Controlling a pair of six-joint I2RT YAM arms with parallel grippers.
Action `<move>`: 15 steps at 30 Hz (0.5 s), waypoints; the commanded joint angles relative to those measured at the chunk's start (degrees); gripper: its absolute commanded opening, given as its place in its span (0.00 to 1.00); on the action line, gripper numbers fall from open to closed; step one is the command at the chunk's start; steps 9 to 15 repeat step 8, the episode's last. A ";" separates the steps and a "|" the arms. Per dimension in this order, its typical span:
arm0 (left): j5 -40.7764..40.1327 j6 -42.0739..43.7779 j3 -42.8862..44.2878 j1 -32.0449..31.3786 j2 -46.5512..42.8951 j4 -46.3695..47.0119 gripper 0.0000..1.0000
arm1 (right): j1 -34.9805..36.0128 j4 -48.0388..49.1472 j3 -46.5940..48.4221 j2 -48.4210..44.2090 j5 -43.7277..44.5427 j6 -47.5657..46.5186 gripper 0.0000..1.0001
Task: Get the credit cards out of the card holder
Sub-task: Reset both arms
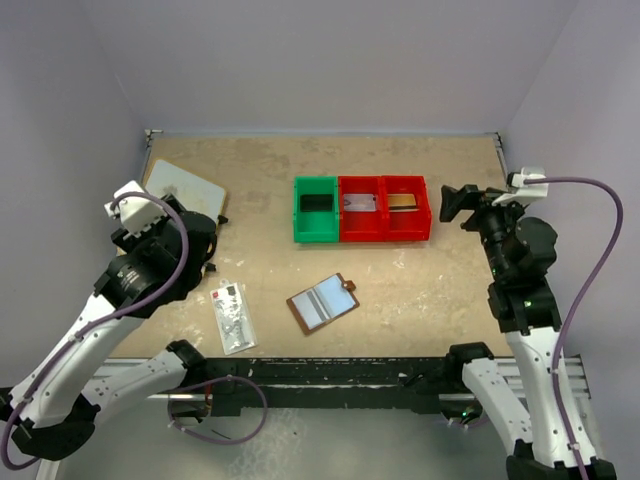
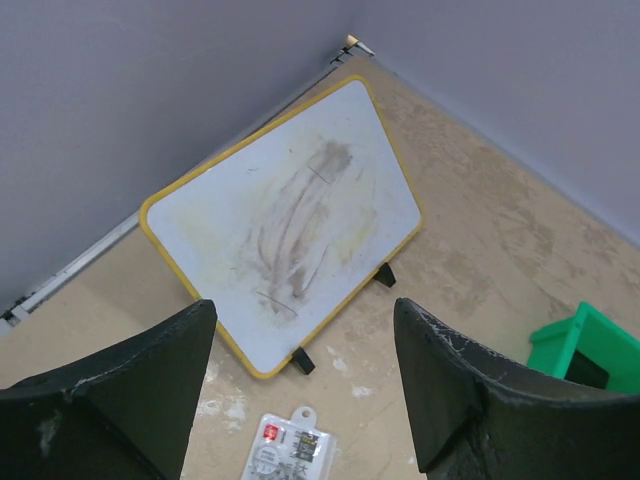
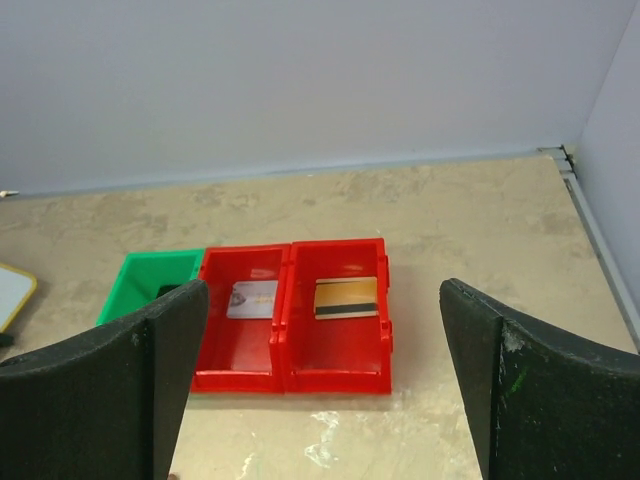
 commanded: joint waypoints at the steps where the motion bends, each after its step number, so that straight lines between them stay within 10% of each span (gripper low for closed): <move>1: -3.94 -1.49 3.42 0.20 0.79 -5.52 0.70 | -0.02 -3.42 3.41 -0.66 1.41 0.79 1.00; 15: -3.03 2.54 3.83 0.20 -0.88 -1.74 0.70 | -0.02 -4.00 4.54 -0.20 0.63 1.55 1.00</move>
